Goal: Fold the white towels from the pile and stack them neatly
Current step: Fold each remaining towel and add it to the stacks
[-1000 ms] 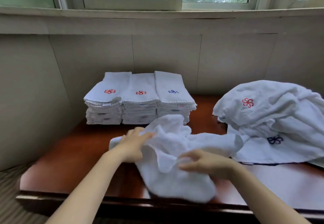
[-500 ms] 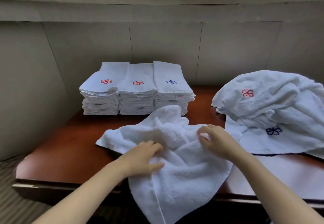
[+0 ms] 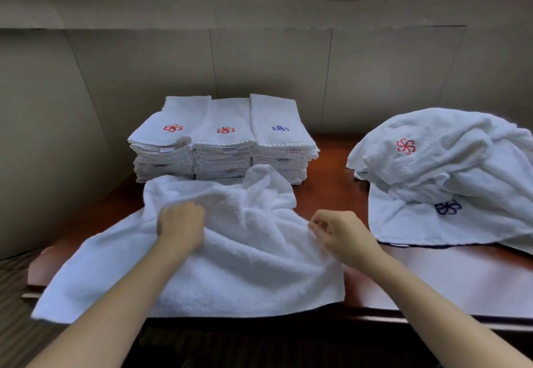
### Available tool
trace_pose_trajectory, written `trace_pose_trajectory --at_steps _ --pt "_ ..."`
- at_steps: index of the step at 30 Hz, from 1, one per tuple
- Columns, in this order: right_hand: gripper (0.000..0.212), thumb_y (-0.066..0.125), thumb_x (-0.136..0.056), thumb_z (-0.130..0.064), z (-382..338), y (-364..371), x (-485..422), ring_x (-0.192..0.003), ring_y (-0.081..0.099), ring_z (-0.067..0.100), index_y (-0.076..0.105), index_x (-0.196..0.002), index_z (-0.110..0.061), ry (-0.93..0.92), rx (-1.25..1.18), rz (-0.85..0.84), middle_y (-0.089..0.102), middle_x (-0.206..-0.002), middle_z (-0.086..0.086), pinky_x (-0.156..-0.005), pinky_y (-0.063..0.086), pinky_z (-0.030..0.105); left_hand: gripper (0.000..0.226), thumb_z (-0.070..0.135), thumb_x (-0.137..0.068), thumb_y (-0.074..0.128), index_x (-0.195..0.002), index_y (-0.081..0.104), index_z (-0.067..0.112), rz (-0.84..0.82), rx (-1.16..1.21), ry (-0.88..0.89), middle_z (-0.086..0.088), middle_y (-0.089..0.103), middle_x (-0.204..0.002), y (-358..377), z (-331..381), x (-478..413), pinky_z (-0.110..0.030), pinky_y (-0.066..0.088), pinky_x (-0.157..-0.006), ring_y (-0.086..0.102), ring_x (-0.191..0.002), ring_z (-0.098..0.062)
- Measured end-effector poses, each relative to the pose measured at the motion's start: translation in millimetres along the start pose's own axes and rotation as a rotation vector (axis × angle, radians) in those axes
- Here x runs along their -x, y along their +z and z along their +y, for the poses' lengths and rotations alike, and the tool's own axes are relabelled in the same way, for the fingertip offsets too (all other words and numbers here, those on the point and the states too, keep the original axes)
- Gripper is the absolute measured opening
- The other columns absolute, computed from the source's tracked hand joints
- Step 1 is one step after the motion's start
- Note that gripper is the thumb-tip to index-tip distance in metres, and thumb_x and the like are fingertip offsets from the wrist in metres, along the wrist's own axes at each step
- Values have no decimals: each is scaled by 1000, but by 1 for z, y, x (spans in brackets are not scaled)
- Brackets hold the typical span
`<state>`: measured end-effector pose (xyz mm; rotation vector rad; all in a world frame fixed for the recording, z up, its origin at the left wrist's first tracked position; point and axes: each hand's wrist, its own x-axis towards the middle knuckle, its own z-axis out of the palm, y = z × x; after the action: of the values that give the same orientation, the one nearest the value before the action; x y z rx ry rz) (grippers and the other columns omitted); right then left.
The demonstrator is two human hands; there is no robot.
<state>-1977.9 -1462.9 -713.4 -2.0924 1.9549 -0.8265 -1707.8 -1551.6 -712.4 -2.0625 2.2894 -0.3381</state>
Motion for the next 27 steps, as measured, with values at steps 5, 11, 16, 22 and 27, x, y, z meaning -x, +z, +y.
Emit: trace_pose_trajectory --at_steps 5,11,16,22,27 --pt "39 55 -92 -34 9 20 -15 -109 53 20 48 -126 -15 268 27 -204 56 -118 2 -81 38 26 26 27 -94 45 -115 43 12 135 551 237 -9 42 -120 4 49 19 -37 41 -72 54 -100 -34" --pt "13 60 -88 -5 -4 1 -27 -64 62 16 68 -83 4 508 -844 -93 66 -77 11 -59 53 26 85 61 -89 41 -150 2 18 -136 511 75 -2 17 -156 23 50 15 -52 24 -109 25 -139 -27" --pt "15 48 -89 -4 6 -68 -33 -83 55 29 62 -93 2 445 -361 869 63 -87 17 -70 32 31 90 55 -92 41 -149 -21 24 -288 482 20 -3 9 -160 22 33 2 -58 14 -113 10 -146 -30" --pt "32 53 -82 -5 69 -88 9 -116 42 48 56 -113 0 815 82 660 47 -123 34 -96 34 41 82 40 -89 47 -150 -7 39 -438 368 31 -14 12 -158 8 19 -10 -47 38 -105 35 -135 -35" --pt "36 45 -78 -6 56 -61 -7 -107 49 41 60 -109 1 535 261 485 55 -117 29 -85 34 37 47 25 -94 39 -140 34 26 -87 410 73 -4 43 -140 6 48 -3 -35 44 -81 50 -115 -29"
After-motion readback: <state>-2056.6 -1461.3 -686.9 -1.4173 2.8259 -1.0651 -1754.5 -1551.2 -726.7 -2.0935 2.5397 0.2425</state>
